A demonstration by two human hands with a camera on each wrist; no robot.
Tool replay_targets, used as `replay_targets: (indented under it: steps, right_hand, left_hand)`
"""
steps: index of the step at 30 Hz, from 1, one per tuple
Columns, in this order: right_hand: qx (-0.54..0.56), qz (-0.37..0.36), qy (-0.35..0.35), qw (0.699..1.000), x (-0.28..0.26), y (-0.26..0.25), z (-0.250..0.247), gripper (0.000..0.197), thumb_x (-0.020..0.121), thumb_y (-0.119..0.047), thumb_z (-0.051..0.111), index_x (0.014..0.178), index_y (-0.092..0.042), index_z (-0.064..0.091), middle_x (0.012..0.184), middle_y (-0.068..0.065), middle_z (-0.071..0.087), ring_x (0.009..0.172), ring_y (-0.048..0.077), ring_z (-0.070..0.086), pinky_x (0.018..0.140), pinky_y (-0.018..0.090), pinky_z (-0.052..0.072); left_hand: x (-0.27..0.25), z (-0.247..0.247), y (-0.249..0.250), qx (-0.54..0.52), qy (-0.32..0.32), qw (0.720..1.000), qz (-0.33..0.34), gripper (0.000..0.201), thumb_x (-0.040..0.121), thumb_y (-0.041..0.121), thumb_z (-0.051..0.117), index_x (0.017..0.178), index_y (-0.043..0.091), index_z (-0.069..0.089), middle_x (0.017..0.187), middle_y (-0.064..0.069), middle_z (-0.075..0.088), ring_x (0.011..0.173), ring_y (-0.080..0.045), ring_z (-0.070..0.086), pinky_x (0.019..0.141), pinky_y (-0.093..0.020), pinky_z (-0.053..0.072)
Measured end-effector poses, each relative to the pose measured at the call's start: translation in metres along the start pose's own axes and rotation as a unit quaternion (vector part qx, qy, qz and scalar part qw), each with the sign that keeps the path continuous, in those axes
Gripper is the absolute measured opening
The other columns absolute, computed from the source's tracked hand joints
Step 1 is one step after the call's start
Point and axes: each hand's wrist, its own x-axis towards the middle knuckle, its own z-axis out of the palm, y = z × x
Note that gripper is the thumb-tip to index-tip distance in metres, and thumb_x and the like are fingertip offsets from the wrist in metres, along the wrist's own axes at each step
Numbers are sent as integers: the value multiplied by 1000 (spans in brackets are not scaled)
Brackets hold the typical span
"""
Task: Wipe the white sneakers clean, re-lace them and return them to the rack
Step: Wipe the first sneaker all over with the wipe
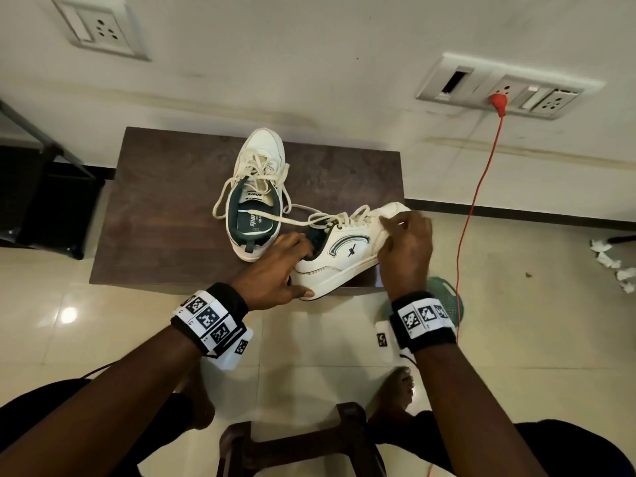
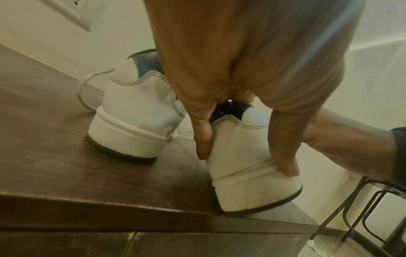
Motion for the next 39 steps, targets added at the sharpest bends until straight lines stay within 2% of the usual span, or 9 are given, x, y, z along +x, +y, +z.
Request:
replay_targets:
  steps: [5, 8, 12, 14, 20, 25, 28, 33, 39]
  right_hand:
    - [-3, -109, -69, 992, -24, -4, -1, 44, 71, 8, 55, 110, -3, 75, 106, 17, 64, 97, 35, 55, 79, 40, 52]
    - [-15, -60, -12, 998, -5, 27, -7, 41, 73, 12, 57, 107, -2, 76, 102, 19, 63, 95, 39, 55, 72, 41, 52]
    - [27, 6, 22, 999, -4, 28, -3, 42, 78, 5, 50, 109, -7, 76, 102, 16, 62, 96, 33, 54, 82, 34, 45]
    - [70, -4, 25, 997, -20, 16, 1, 47, 78, 6, 47, 111, -9, 76, 101, 14, 61, 95, 29, 55, 84, 25, 42]
    - [116, -97, -60, 987, -59, 14, -6, 47, 84, 11, 67, 126, -11, 70, 106, 10, 58, 99, 22, 54, 84, 23, 46]
    - [110, -15, 24, 994, -20, 43, -7, 38, 87, 9, 57, 118, -7, 73, 104, 12, 58, 95, 26, 58, 80, 31, 52]
    - [116, 8, 43, 992, -21, 33, 0, 46, 82, 12, 54, 116, -10, 74, 104, 13, 57, 96, 23, 55, 83, 18, 43]
    - [160, -43, -2, 986, -64, 4, 3, 54, 79, 19, 59, 122, -11, 72, 107, 10, 55, 101, 18, 51, 89, 17, 43]
    - [203, -30, -25, 978, -68, 9, -5, 56, 87, 14, 56, 136, -12, 63, 105, 10, 56, 98, 17, 53, 87, 19, 47]
  left_hand:
    - [-1, 0, 5, -8, 0, 1000, 1, 59, 72, 36, 88, 117, 17, 53, 128, 6, 45, 119, -18, 42, 98, -36, 42]
    - [-1, 1, 7, -6, -8, 1000, -2, 60, 73, 35, 87, 119, 17, 52, 131, 5, 44, 127, -21, 40, 102, -36, 41]
    - [1, -2, 3, -6, -14, 1000, -11, 61, 73, 37, 87, 120, 18, 52, 132, 5, 44, 128, -20, 41, 104, -38, 41]
    - [2, -5, 1, -7, -17, 1000, -12, 60, 74, 38, 86, 120, 18, 52, 130, 5, 45, 126, -19, 41, 103, -39, 41]
    - [4, -5, 2, -9, -21, 1000, -15, 58, 75, 36, 86, 118, 18, 52, 128, 5, 47, 123, -19, 42, 101, -36, 39]
    - [3, -8, -1, -23, -31, 999, -17, 59, 77, 41, 83, 120, 15, 52, 124, 4, 46, 114, -16, 42, 93, -34, 39]
    - [4, -10, -1, -19, -37, 998, -36, 61, 74, 45, 80, 120, 16, 52, 122, 5, 46, 114, -19, 44, 95, -38, 41]
    - [4, -9, 6, -9, -41, 998, -53, 60, 70, 45, 82, 116, 19, 52, 117, 5, 47, 110, -21, 45, 95, -43, 43]
    - [12, -13, 32, 98, -68, 989, -91, 63, 69, 33, 90, 117, 12, 54, 114, 4, 41, 108, -18, 39, 90, -34, 35]
